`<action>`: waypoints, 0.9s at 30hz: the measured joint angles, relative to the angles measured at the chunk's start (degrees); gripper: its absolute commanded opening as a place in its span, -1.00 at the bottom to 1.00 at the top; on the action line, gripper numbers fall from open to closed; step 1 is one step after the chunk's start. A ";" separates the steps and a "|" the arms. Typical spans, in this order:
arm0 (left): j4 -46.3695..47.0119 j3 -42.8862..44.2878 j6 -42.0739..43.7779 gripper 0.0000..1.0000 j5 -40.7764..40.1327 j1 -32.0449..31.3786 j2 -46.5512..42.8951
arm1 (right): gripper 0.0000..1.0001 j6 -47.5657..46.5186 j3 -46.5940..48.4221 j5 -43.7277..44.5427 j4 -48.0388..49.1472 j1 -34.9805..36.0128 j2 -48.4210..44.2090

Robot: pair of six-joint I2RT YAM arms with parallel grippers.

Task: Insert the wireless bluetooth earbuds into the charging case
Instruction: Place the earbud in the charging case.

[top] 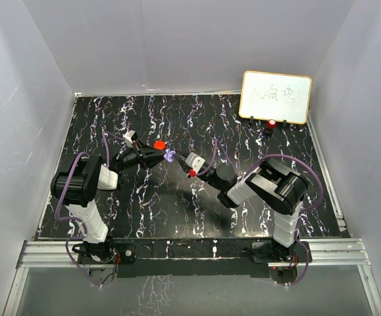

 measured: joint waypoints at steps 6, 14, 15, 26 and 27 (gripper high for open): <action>-1.25 0.02 2.01 -1.00 0.04 -0.13 0.00 | -1.00 -1.11 0.00 -0.02 0.00 0.00 0.00; -3.04 0.02 4.09 -1.00 0.02 -0.28 0.00 | -1.00 -2.34 0.00 -0.07 0.00 0.00 0.00; -3.32 0.02 4.35 -1.00 0.02 -0.35 0.00 | -1.00 -2.38 0.00 -0.13 0.00 0.00 0.00; -7.17 0.31 6.95 -1.00 0.02 -0.76 -0.31 | -1.00 -2.40 0.04 -1.11 0.02 0.00 0.00; -7.37 0.39 7.02 -1.00 0.02 -0.76 -0.37 | -1.00 -2.40 0.04 -1.31 0.02 0.00 0.00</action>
